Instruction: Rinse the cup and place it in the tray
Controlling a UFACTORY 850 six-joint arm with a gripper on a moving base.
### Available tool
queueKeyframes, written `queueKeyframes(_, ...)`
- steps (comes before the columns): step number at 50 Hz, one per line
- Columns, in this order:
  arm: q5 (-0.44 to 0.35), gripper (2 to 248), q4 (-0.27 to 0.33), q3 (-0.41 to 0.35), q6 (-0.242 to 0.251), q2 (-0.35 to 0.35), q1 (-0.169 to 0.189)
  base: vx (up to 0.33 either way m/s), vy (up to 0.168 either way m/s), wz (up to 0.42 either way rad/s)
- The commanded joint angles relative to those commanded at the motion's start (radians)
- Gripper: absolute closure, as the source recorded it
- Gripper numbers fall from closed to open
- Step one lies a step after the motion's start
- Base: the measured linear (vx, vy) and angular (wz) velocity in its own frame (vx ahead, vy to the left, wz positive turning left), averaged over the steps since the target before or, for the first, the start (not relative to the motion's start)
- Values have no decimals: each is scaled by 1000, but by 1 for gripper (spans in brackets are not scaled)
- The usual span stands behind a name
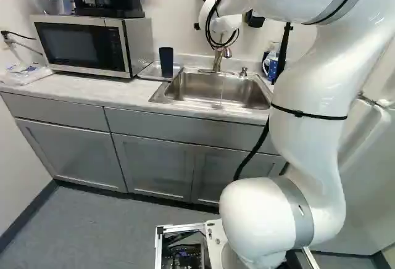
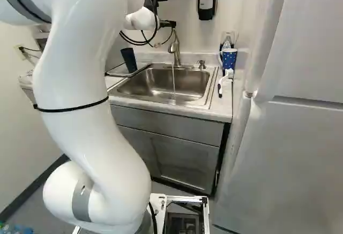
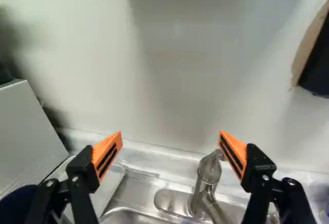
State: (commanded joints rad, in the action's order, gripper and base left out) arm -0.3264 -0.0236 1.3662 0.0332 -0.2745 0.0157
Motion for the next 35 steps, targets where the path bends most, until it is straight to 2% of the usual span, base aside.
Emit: queueKeyframes(35, 107, 3, 0, 0, 0, 0, 1, 0, 0, 0)
